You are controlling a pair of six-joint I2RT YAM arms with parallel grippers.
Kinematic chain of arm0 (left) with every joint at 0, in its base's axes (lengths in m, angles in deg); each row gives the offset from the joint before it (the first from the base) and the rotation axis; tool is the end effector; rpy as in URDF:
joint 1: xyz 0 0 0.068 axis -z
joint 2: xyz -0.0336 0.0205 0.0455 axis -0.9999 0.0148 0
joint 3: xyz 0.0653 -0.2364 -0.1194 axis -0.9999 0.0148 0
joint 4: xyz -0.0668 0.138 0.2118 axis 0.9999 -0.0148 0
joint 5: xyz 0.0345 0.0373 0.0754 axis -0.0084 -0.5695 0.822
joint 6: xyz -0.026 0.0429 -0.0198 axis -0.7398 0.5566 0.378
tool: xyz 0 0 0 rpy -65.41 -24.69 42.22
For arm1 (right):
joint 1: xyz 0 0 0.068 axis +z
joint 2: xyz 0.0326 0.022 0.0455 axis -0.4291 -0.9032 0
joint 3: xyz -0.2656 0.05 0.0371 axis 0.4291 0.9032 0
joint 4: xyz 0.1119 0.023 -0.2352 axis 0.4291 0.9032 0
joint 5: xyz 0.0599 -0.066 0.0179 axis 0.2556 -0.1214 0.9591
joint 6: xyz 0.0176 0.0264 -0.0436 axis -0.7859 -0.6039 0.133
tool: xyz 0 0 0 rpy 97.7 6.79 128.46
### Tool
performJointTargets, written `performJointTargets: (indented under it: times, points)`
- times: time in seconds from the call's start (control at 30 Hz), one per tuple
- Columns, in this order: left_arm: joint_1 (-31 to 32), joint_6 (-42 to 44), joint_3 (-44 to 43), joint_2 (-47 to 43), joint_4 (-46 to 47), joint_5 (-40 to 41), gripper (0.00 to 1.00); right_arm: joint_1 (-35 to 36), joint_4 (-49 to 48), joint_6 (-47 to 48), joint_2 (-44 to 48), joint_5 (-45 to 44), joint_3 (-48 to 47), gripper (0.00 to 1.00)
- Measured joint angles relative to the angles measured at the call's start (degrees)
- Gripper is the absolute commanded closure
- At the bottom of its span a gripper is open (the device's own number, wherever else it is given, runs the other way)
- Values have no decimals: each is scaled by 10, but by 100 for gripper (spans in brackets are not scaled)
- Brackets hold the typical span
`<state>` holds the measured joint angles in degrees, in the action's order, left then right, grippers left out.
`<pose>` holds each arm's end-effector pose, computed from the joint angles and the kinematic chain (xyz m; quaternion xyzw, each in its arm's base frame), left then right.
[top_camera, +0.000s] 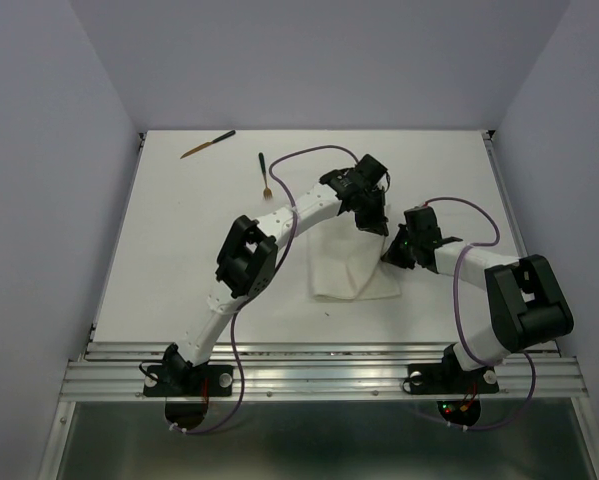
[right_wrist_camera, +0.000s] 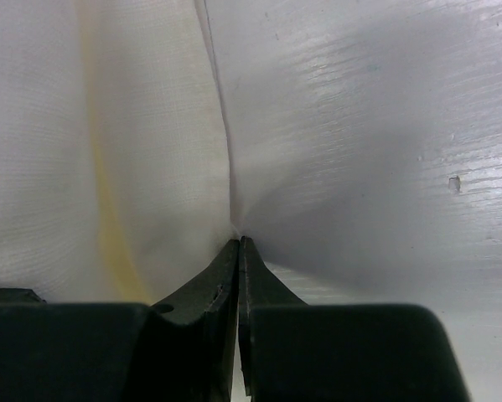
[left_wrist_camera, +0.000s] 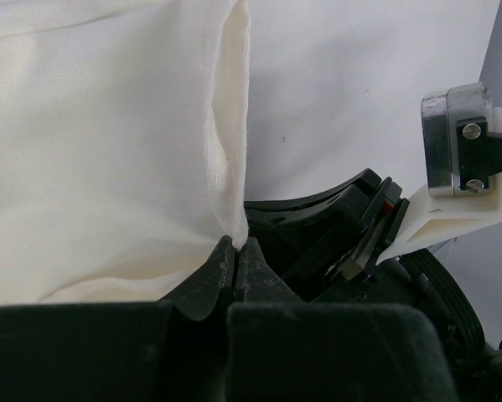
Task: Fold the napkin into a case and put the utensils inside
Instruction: Fold the rectangle-folded napkin at the center of the board.
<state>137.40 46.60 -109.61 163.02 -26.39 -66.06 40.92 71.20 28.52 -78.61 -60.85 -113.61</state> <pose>0.3503 -0.4087 0.2362 0.1018 0.9094 -0.3687 0.1632 0.2704 0.0757 0.1496 0.1981 0.9263 0.1574 0.2790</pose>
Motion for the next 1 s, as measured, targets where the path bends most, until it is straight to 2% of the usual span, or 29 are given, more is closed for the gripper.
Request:
performJointTargets:
  times: [0.77, 0.83, 0.87, 0.97, 1.0]
  points:
    - [-5, -38, 0, 17, 29, -44, 99, 0, -7, -8, 0, 0, 3, 92]
    - [-5, -38, 0, 17, 30, -44, 87, 0, -6, -10, 1, -5, 4, 85]
    - [-5, -38, 0, 17, 30, -44, 83, 1, -3, -9, 4, -12, 4, 78]
    - [-5, -35, 0, 17, 30, -42, 59, 3, 27, -8, 27, -52, 7, 66]
    - [-5, -33, 0, 17, 29, -38, 55, 3, 36, -7, 32, -61, 7, 63]
